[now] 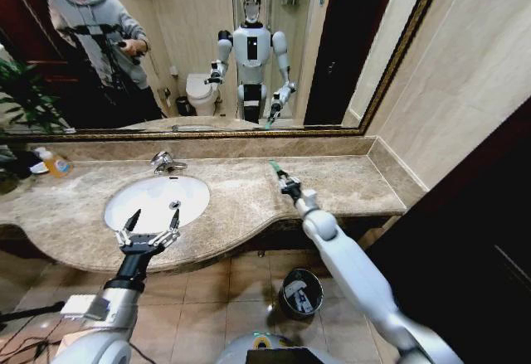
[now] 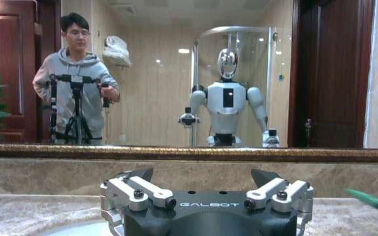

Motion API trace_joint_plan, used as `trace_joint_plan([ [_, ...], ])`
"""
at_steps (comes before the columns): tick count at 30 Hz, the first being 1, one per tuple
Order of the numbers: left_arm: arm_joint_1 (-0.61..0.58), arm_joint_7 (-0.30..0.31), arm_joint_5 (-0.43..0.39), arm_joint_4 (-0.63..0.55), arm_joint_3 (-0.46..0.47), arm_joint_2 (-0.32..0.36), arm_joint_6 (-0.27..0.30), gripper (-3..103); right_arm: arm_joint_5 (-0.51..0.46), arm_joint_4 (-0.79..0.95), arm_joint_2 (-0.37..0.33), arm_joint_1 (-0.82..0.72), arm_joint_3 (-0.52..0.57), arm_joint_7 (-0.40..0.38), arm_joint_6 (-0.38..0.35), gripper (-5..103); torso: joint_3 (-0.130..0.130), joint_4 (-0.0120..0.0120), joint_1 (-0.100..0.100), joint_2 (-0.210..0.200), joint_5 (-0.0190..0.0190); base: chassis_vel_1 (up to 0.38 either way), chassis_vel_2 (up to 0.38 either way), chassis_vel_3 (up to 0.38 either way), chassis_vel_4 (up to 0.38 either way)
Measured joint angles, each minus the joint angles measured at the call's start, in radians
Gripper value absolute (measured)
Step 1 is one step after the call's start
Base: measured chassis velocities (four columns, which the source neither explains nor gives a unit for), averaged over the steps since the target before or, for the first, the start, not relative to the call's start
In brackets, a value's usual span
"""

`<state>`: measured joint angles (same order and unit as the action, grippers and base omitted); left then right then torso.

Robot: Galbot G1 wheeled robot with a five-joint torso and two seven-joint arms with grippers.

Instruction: Pick up the trash from the sink and place it in the trash bin.

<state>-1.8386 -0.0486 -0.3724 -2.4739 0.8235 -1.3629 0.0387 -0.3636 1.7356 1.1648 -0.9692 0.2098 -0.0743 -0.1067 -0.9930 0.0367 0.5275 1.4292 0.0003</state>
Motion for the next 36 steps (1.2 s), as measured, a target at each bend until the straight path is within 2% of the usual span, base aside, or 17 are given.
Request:
trace_joint_plan([
  [2, 0.0, 0.0, 0.0, 0.0, 0.0, 0.0, 0.0, 100, -0.008, 0.093, -0.017, -0.106, 0.062, -0.005, 0.02, 20, 0.0, -0.0001, 0.0, 0.0, -0.0001, 0.0, 0.0, 0.0, 0.0],
  [4, 0.0, 0.0, 0.0, 0.0, 0.0, 0.0, 0.0, 100, -0.008, 0.119, -0.019, -0.136, 0.081, -0.008, 0.026, 20, 0.0, 0.0002, 0.0, 0.0, 0.0002, 0.0, 0.0, 0.0, 0.0],
  [7, 0.0, 0.0, 0.0, 0.0, 0.0, 0.0, 0.0, 100, 0.02, 0.201, -0.022, -0.269, 0.15, -0.012, 0.067, 20, 0.0, 0.0, 0.0, 0.0, 0.0, 0.0, 0.0, 0.0, 0.0],
  [9, 0.0, 0.0, 0.0, 0.0, 0.0, 0.0, 0.0, 100, 0.07, 0.245, -0.009, -0.385, 0.214, 0.001, 0.111, 20, 0.0, -0.0001, 0.0, 0.0, 0.0, 0.0, 0.0, 0.0, 0.0],
  [16, 0.0, 0.0, 0.0, 0.0, 0.0, 0.0, 0.0, 100, 0.138, 0.269, 0.041, -0.557, 0.309, 0.021, 0.202, 20, 0.0, 0.0, 0.0, 0.0, -0.0001, 0.0, 0.0, 0.0, 0.0],
  [22, 0.0, 0.0, 0.0, 0.0, 0.0, 0.0, 0.0, 100, 0.185, 0.217, 0.094, -0.663, 0.352, 0.029, 0.282, 20, 0.0, 0.0, 0.0, 0.0, -0.0001, 0.0, 0.0, 0.0, 0.0],
  [28, 0.0, 0.0, 0.0, 0.0, 0.0, 0.0, 0.0, 100, 0.198, 0.152, 0.131, -0.715, 0.36, 0.029, 0.326, 20, 0.0, 0.0001, 0.0, 0.0, -0.0002, 0.0, 0.0, 0.0, 0.0],
  [30, 0.0, 0.0, 0.0, 0.0, 0.0, 0.0, 0.0, 100, 0.234, 0.096, 0.15, -0.737, 0.355, 0.029, 0.357, 20, 0.0, 0.0, 0.0, 0.0, -0.0003, 0.0, 0.0, 0.0, 0.0],
  [36, 0.0, 0.0, 0.0, 0.0, 0.0, 0.0, 0.0, 100, 0.298, -0.034, 0.185, -0.731, 0.331, 0.03, 0.381, 20, 0.0, 0.0, 0.0, 0.0, -0.0004, 0.0, 0.0, 0.0, 0.0],
])
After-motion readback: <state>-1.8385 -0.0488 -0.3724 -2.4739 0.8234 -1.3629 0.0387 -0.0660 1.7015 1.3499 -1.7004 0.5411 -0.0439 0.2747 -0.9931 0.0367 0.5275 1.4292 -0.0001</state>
